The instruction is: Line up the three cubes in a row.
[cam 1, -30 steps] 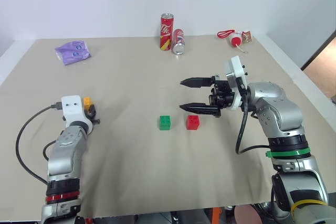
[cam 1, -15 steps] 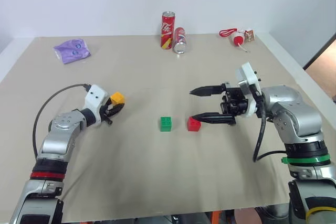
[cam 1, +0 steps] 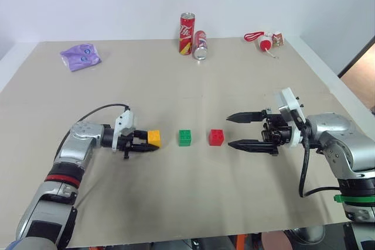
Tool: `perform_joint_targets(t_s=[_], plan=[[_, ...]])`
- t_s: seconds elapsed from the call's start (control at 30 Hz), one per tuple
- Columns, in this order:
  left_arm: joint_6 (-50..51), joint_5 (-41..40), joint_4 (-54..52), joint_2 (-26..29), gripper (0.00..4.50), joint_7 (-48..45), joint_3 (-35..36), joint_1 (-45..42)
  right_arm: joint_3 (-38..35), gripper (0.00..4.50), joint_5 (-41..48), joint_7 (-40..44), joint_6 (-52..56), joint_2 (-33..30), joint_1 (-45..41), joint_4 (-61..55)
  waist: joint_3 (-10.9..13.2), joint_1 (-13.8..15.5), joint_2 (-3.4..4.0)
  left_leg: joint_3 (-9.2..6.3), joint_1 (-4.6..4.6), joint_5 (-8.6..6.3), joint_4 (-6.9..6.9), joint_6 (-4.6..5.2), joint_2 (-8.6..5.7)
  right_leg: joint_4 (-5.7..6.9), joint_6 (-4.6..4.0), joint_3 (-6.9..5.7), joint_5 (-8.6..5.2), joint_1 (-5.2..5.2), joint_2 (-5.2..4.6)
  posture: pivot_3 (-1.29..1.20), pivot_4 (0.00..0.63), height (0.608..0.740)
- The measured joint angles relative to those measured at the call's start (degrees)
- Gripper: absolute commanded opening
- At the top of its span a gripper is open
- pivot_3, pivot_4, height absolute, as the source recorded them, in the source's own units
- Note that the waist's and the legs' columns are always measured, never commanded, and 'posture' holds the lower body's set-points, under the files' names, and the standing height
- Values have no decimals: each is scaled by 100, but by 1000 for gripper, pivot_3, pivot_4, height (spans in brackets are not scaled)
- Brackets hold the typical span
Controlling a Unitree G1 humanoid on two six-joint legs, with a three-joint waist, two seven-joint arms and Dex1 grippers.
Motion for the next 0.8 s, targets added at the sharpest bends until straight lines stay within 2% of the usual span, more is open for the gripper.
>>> perform_joint_targets(t_s=[0.37, 0.8], plan=[[-1031, 303, 1411, -94, 1328, -257, -31, -691, -116, 4151, 31, -115, 0, -19, 31, -110, 0, -3, 0, 1, 16, 15, 7, 24, -1, 4, 0, 2, 15, 15, 1, 0, 150, 740], [-1143, 424, 1720, -401, 1328, -172, 100, -843, -96, 4151, 12, -125, -81, 19, -92, -58, 0, 50, 1, 1, 8, 24, 19, 36, -9, 1, 4, 2, 26, 22, -9, 0, 150, 740]])
